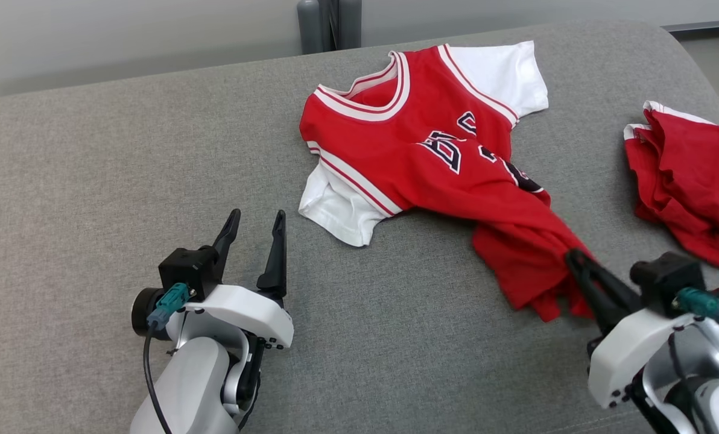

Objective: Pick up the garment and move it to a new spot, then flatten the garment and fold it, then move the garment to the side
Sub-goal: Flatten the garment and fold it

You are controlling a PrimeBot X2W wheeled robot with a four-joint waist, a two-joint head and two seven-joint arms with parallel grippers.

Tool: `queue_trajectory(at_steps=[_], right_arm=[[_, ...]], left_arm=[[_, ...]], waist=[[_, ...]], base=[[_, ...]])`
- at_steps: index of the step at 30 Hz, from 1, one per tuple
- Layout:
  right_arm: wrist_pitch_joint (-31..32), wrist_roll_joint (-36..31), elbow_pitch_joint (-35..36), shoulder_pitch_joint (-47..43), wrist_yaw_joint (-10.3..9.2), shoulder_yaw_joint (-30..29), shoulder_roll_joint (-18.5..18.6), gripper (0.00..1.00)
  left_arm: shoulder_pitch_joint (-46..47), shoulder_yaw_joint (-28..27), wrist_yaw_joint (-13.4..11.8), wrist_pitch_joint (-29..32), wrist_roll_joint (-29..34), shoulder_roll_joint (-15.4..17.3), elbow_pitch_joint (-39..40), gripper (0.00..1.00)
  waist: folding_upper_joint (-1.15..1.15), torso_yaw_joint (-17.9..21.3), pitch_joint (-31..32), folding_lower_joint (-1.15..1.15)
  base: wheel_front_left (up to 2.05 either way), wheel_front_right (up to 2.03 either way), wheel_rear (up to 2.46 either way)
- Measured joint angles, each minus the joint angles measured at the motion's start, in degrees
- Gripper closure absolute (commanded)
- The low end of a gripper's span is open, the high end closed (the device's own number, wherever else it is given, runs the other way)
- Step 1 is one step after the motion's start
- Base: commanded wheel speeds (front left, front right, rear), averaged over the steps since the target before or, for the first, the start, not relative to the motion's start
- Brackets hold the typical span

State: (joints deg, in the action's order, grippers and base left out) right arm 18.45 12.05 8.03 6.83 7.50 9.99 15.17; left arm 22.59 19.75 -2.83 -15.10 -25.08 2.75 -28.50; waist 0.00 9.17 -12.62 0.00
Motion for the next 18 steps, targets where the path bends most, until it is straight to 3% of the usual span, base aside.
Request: queue_trajectory(at_steps=[3, 7, 8, 9, 13, 18], right_arm=[[1.25, 1.44, -0.37, -0.95, -0.01, 4.02, 2.72, 1.0], [2.49, 5.32, -2.16, -1.64, -0.01, 9.02, 3.49, 1.0], [2.81, 5.63, -3.0, -1.65, -0.01, 10.67, 4.01, 0.89], [2.8, 5.76, -3.74, -1.75, 0.0, 11.79, 4.36, 0.0], [0.37, 6.65, -5.52, -1.37, 0.0, 13.08, 3.93, 0.0], [-6.79, 5.46, -6.1, 0.79, 0.0, 7.19, 1.79, 0.0]], left_arm=[[0.03, 0.2, 0.01, 0.0, -0.08, 0.01, -0.04, 0.0], [0.03, 0.13, 0.24, 0.0, -0.07, 0.0, -0.31, 0.0], [0.03, 0.15, 0.24, 0.0, -0.07, 0.0, -0.36, 0.0], [0.03, 0.18, 0.25, 0.0, -0.07, 0.0, -0.42, 0.0], [0.03, 0.13, 0.29, 0.0, 0.1, 0.01, -0.62, 0.0], [-0.08, -0.47, 0.3, 0.0, 0.58, 0.01, -0.74, 0.0]], waist=[[0.0, -0.16, -0.08, 0.0], [0.0, -0.53, -0.18, 0.0], [0.0, -0.65, -0.18, 0.0], [0.0, -0.76, -0.19, 0.0], [0.0, -1.06, -0.15, 0.0], [0.0, -0.66, 0.14, 0.0]], base=[[0.0, 0.0, 0.0], [0.0, 0.0, 0.0], [0.0, 0.0, 0.0], [0.0, 0.0, 0.0], [0.0, 0.0, 0.0], [0.0, 0.0, 0.0]])
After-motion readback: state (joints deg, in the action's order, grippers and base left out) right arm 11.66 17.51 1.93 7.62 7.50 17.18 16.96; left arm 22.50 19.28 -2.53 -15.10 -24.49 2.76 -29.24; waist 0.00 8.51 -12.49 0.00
